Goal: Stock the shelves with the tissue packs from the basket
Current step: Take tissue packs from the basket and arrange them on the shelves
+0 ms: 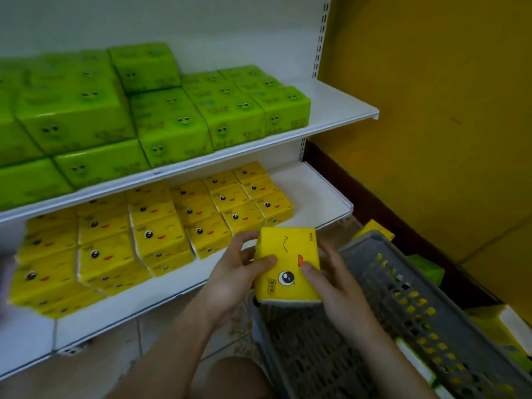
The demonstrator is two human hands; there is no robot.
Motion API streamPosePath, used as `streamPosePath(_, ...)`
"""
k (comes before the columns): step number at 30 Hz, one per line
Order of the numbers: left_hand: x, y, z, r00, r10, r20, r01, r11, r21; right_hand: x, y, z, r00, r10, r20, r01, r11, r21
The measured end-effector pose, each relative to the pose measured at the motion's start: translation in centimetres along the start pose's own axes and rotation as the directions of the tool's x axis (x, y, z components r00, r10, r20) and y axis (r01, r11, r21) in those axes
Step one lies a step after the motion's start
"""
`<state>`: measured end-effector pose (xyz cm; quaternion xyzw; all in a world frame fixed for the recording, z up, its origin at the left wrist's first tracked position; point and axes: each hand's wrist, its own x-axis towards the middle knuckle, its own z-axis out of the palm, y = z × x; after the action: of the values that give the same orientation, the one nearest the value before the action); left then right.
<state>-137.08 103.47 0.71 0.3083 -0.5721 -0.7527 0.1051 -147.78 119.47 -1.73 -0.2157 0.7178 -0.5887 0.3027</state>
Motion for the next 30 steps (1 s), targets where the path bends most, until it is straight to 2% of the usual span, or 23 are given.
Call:
streamPosePath(2, 0.5, 1.3, -2.0, 1.000, -0.004, 0.012, 0.003, 0.998, 0.060, 1.7, -1.1, 1.8, 0.991, 0.009, 0.136, -0.016, 0.999, 0.049)
streamPosePath(4, 1.5, 2.3, -4.5, 0.999, -0.002, -0.034, 0.006, 0.992, 0.122, 3.6, -1.7, 3.6, 0.986, 0.020, 0.166, -0.025, 0.999, 0.030)
streamPosePath(8, 4.3, 3.7, -9.7, 0.976, 0.103, -0.191, -0.032, 0.939, 0.342, 8.1, -2.2, 7.8, 0.994, 0.069, 0.080, -0.068, 0.998, -0.009)
streamPosePath(10, 6.2, 3.7, -12.7, 0.929, 0.197, -0.313, -0.007, 0.855, 0.518, 10.8, -2.0, 10.4, 0.998, 0.065, -0.012, -0.065, 0.998, -0.021)
streamPosePath(11, 7.1, 3.5, -14.2, 0.909, 0.239, -0.342, 0.033, 0.776, 0.629, 12.4, -1.7, 11.7, 0.996, 0.064, -0.069, -0.067, 0.997, -0.034)
streamPosePath(14, 9.6, 2.1, -18.8, 0.900, 0.316, -0.300, 0.152, 0.417, 0.896, 17.7, 0.6, 15.6, 0.975, 0.096, -0.201, -0.105, 0.994, -0.032)
streamPosePath(16, 11.4, 0.5, -21.3, 0.912, 0.322, -0.253, 0.184, 0.230, 0.956, 21.4, 2.3, 18.0, 0.960, 0.162, -0.227, -0.166, 0.986, 0.004)
streamPosePath(18, 13.0, -0.9, -23.0, 0.923, 0.301, -0.241, 0.217, 0.110, 0.970, 24.4, 3.5, 20.3, 0.950, 0.203, -0.238, -0.204, 0.979, 0.021)
streamPosePath(19, 13.4, -1.5, -23.6, 0.928, 0.288, -0.235, 0.231, 0.048, 0.972, 25.2, 3.9, 21.1, 0.950, 0.203, -0.238, -0.215, 0.976, -0.026)
streamPosePath(20, 13.9, -2.2, -24.2, 0.933, 0.284, -0.219, 0.234, -0.019, 0.972, 26.0, 4.5, 22.0, 0.958, 0.163, -0.235, -0.204, 0.966, -0.162)
streamPosePath(22, 14.4, -3.0, -25.1, 0.948, 0.268, -0.173, 0.213, -0.128, 0.969, 26.2, 5.6, 22.3, 0.976, -0.015, -0.215, -0.106, 0.836, -0.538)
streamPosePath(24, 14.8, -3.4, -25.9, 0.961, 0.222, -0.168, 0.205, -0.156, 0.966, 25.7, 5.9, 22.6, 0.973, -0.230, -0.022, 0.140, 0.663, -0.736)
streamPosePath(26, 15.2, -3.5, -26.4, 0.971, 0.172, -0.166, 0.197, -0.183, 0.963, 25.9, 6.3, 22.9, 0.935, -0.285, 0.211, 0.336, 0.521, -0.785)
streamPosePath(27, 15.4, -3.6, -26.5, 0.975, 0.157, -0.159, 0.189, -0.200, 0.961, 26.5, 6.5, 23.1, 0.920, -0.290, 0.265, 0.377, 0.458, -0.805)
streamPosePath(30, 15.8, -3.8, -26.9, 0.980, 0.145, -0.138, 0.168, -0.222, 0.960, 29.2, 6.1, 24.2, 0.899, -0.377, 0.222, 0.364, 0.364, -0.857)
